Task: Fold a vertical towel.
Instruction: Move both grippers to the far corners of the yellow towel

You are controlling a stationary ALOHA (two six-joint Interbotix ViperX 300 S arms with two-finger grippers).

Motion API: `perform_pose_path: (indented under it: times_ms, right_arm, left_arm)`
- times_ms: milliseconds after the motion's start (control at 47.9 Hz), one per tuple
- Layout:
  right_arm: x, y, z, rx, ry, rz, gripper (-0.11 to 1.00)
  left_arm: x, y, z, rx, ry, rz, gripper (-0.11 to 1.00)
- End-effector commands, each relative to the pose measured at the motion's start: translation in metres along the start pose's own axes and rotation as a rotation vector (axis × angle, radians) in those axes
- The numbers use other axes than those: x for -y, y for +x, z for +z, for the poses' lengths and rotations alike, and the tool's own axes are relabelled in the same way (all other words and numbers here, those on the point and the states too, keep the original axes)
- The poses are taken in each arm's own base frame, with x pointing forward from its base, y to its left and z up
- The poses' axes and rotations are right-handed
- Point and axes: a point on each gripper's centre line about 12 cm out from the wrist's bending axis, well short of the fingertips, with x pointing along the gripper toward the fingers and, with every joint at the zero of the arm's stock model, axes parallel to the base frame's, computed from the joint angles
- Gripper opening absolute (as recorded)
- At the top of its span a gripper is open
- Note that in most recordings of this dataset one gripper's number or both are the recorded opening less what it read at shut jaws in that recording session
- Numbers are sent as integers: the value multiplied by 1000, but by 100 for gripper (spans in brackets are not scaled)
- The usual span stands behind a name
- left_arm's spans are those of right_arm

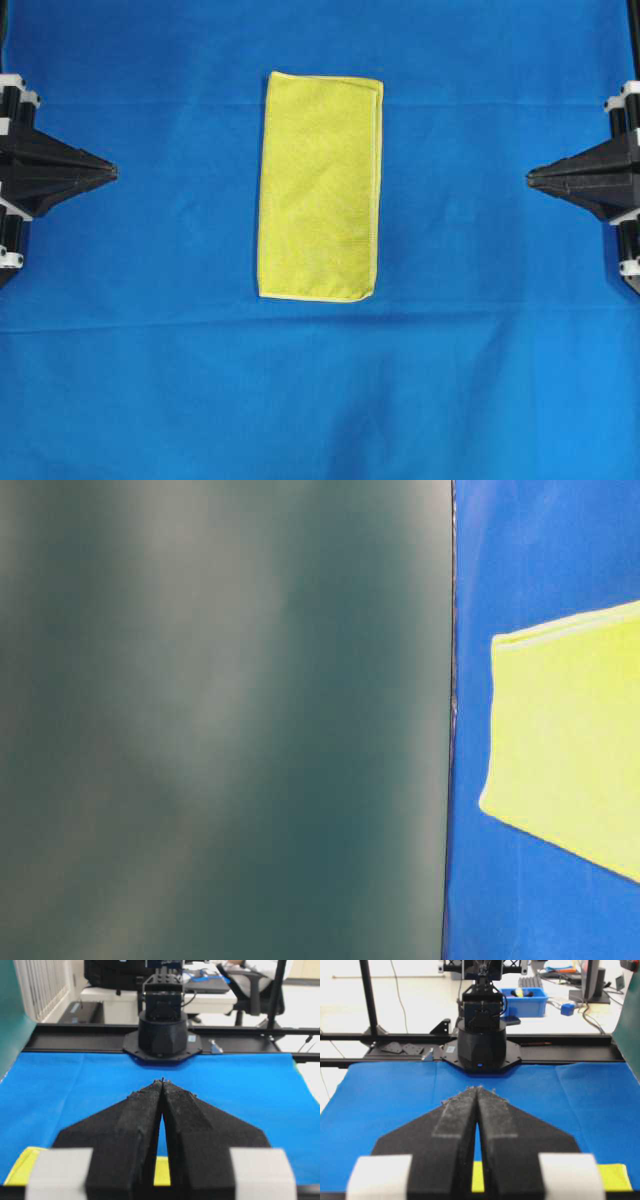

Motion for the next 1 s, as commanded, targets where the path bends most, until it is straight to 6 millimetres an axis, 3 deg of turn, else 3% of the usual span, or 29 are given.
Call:
perform_pose_path:
  times_ms: [0,271,689,814,981]
  right_arm:
    - [1,4,7,15,7,-8,0]
    - [21,29,-11,-178,42,-96,0]
    - [99,71,-66,-442,88,-352,1]
    - [121,84,-80,-511,86,-397,6]
    - [149,99,-102,-580,93,-444,49]
  left_arm:
    - [0,5,9,24,-34,6,0]
    - [-6,13,1,0,-32,32,0]
    - [-55,58,-55,-216,-55,223,3]
    - [-73,76,-73,-286,-66,272,28]
    - [-105,95,-106,-374,-82,353,75]
